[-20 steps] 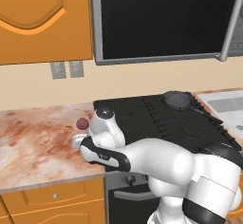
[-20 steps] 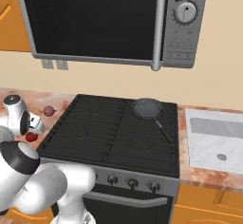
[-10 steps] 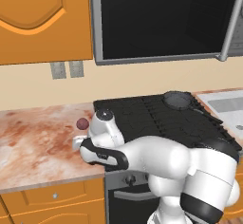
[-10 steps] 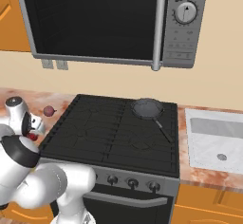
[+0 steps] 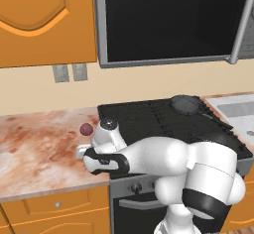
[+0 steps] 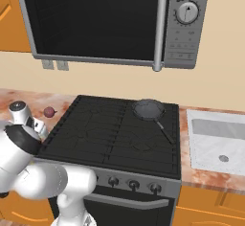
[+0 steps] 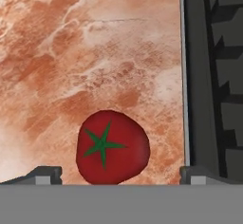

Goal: Place the pan on the rear right burner on the stove. Then place the tomato and the onion in the pan and turn on the rear right burner.

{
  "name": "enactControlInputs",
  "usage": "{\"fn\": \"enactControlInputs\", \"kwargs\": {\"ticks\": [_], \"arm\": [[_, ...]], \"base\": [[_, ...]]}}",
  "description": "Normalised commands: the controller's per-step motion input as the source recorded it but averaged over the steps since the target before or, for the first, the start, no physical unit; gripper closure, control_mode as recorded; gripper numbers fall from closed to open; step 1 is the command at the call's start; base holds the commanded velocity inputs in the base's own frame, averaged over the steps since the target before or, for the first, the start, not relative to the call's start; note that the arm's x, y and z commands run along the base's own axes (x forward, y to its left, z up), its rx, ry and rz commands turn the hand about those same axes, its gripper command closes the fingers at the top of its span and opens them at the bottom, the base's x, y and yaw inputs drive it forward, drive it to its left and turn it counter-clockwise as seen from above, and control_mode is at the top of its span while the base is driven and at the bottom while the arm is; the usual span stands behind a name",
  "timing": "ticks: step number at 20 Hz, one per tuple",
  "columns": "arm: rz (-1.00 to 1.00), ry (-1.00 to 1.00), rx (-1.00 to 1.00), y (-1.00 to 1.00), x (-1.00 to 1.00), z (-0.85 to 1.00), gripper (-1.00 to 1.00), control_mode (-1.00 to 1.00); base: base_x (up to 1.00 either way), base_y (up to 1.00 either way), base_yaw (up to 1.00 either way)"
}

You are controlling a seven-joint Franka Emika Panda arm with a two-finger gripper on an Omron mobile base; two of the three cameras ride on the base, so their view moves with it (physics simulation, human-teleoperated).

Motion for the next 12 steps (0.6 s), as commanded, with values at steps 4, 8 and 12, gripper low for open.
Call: {"fn": "enactControlInputs", "kwargs": {"ticks": [4,8,12], "arm": [[0.00,0.00,0.00,0.02,0.08,-0.14,-1.00,-1.00],[0.00,0.00,0.00,0.08,0.08,-0.11,-1.00,-1.00],[0.00,0.02,0.00,0.15,0.02,-0.18,-1.00,-1.00]], "base": [[0.00,0.00,0.00],[0.00,0.00,0.00],[0.00,0.00,0.00]]}}
